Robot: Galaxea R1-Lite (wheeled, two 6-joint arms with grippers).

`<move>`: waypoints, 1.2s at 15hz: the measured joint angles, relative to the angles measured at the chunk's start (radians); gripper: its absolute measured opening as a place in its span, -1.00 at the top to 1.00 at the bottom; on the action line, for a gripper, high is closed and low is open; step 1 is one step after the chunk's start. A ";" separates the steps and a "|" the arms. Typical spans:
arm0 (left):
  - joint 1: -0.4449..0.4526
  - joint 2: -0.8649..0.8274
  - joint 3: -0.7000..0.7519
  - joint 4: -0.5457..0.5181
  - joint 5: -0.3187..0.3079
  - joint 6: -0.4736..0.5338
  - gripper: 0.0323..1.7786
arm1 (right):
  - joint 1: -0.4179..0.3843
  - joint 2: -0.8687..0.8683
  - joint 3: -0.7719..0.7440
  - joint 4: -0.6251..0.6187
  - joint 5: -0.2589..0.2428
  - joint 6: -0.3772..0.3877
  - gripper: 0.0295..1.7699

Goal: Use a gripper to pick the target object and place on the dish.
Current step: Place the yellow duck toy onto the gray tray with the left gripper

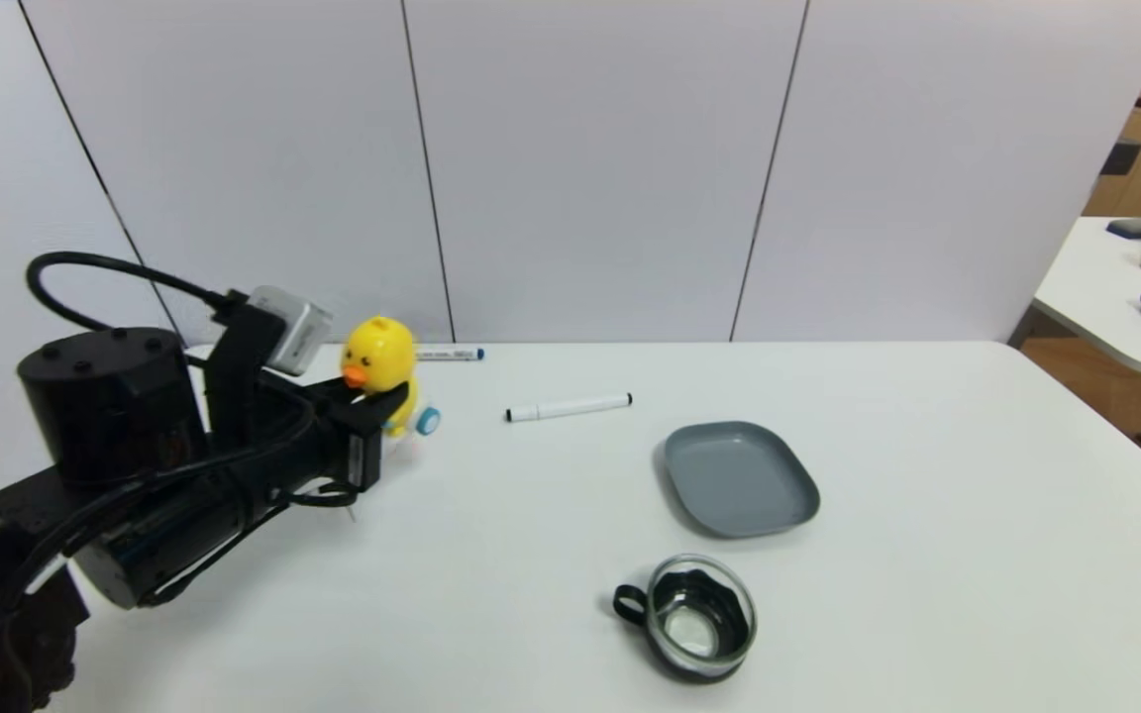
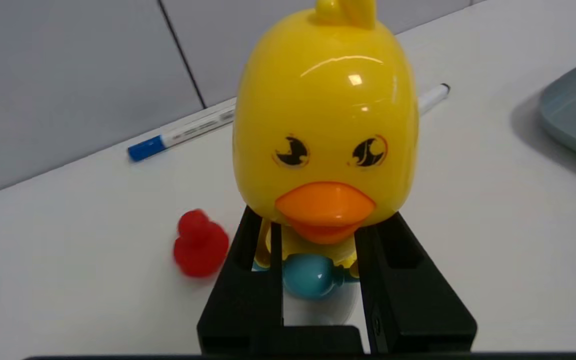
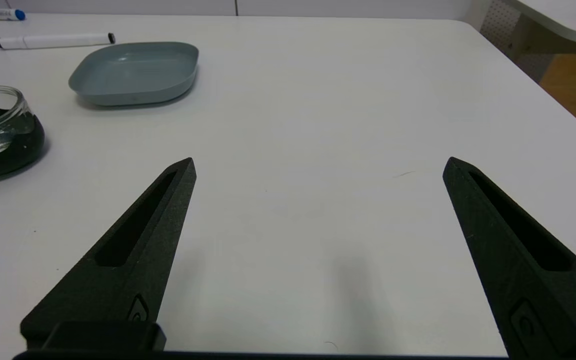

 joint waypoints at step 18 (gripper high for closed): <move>-0.383 0.547 -0.710 0.127 -0.083 -0.007 0.53 | 0.000 0.000 0.000 0.000 0.000 0.000 -0.93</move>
